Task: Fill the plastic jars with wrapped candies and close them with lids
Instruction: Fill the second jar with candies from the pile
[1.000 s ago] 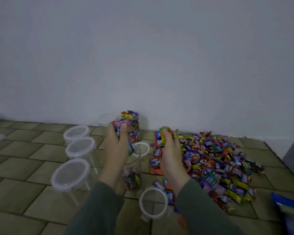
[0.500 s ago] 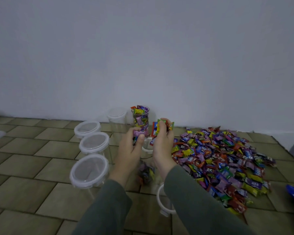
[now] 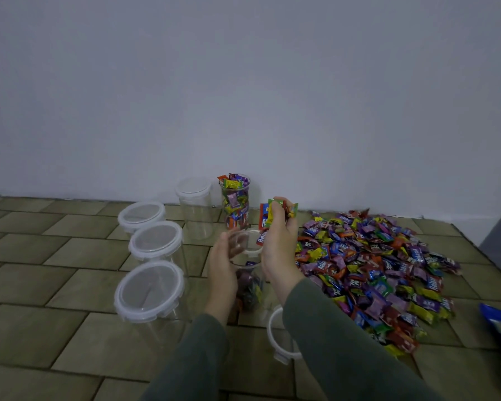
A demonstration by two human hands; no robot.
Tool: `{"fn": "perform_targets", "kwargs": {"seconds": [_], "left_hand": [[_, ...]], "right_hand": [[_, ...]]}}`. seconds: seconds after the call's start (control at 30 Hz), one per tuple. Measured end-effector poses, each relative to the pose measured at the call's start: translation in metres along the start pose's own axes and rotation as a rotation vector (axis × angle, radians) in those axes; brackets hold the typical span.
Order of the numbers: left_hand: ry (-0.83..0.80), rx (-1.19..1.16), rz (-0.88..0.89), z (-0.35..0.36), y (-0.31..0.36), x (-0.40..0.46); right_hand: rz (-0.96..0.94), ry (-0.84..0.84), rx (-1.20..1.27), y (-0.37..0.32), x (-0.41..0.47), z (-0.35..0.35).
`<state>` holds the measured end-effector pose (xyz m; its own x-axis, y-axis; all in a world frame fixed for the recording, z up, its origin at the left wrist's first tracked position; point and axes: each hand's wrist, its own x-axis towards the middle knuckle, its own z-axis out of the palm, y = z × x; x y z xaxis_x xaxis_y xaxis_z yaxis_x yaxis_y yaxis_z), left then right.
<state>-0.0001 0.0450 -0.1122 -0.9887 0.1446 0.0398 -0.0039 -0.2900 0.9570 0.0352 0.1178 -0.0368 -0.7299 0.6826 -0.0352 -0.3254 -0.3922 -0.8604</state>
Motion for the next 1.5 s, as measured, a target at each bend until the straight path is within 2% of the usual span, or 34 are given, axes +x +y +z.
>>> {"fn": "perform_targets", "kwargs": {"seconds": [0.07, 0.17, 0.23, 0.43, 0.53, 0.73, 1.03, 1.2, 1.33, 1.5], "left_hand": [[0.009, -0.076, -0.153, 0.001, -0.006, 0.004], [0.056, -0.051, -0.101, 0.011, -0.007, 0.001], [0.052, -0.056, -0.044, 0.017, -0.007, 0.001], [0.017, -0.08, -0.009, 0.019, -0.006, 0.005], [0.032, -0.094, -0.013, 0.019, -0.008, 0.005], [0.025, -0.031, 0.043, 0.017, -0.009, 0.004], [0.008, 0.029, 0.023, 0.014, -0.01, 0.002], [-0.002, 0.003, 0.017, 0.016, -0.006, 0.002], [-0.001, 0.057, 0.061, 0.01, -0.001, 0.002], [0.073, 0.056, 0.128, 0.005, 0.026, -0.001]], "right_hand": [[0.027, -0.041, -0.027, -0.003, 0.002, -0.002], [0.07, -0.118, -0.085, -0.008, 0.009, -0.007], [0.032, -0.174, -0.133, -0.011, 0.014, -0.013], [-0.093, -0.361, -0.318, -0.008, 0.02, -0.025], [-0.066, -0.461, -0.354, -0.001, 0.022, -0.031], [-0.327, -0.623, -0.591, 0.013, 0.027, -0.044], [-0.284, -0.623, -0.894, 0.017, 0.038, -0.046], [-0.23, -0.646, -0.781, 0.004, 0.035, -0.051], [-0.174, -0.563, -0.678, -0.003, 0.035, -0.071], [-0.137, -0.459, -0.711, -0.007, 0.044, -0.103]]}}
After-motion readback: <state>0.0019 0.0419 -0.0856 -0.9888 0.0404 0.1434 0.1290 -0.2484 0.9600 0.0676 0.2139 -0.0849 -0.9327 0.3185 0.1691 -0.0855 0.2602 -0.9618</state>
